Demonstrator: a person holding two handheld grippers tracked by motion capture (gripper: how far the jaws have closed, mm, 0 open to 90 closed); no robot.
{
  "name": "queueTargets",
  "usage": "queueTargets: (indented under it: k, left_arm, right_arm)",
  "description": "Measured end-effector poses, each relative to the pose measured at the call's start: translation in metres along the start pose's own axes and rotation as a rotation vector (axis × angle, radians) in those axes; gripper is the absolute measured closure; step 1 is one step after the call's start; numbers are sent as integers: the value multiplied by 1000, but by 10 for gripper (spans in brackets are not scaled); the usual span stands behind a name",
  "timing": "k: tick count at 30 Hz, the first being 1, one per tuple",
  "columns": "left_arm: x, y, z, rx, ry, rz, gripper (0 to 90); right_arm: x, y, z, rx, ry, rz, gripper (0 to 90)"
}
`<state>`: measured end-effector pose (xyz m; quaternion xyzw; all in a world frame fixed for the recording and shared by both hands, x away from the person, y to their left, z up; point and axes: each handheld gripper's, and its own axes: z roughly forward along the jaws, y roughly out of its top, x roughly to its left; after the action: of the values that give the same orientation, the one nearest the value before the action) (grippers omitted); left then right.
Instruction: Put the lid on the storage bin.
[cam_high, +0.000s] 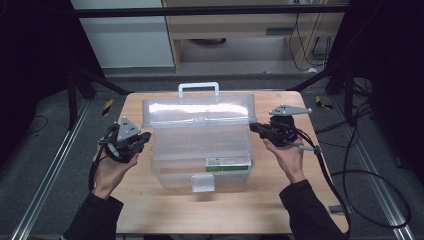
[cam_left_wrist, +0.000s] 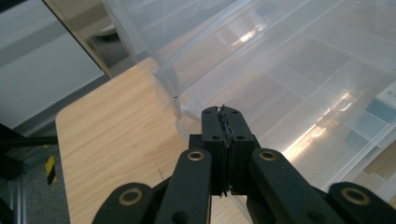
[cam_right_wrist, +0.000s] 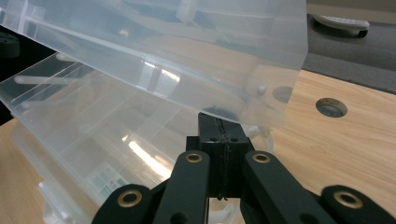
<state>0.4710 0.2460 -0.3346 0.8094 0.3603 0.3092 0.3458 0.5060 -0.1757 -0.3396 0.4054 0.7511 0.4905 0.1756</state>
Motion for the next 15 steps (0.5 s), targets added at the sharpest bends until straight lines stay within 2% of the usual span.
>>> queueTargets:
  k: [4, 7, 15]
  left_arm:
    - [0, -4, 1, -2, 5, -15, 882]
    - [1, -11, 2, -7, 4, -41, 884]
    - [-2, -23, 4, -8, -9, -58, 886]
  right_arm:
    - [1, -5, -1, 9, 3, -8, 900]
    - [3, -11, -2, 21, 3, -18, 900]
    - [9, -25, -6, 52, -5, -45, 900]
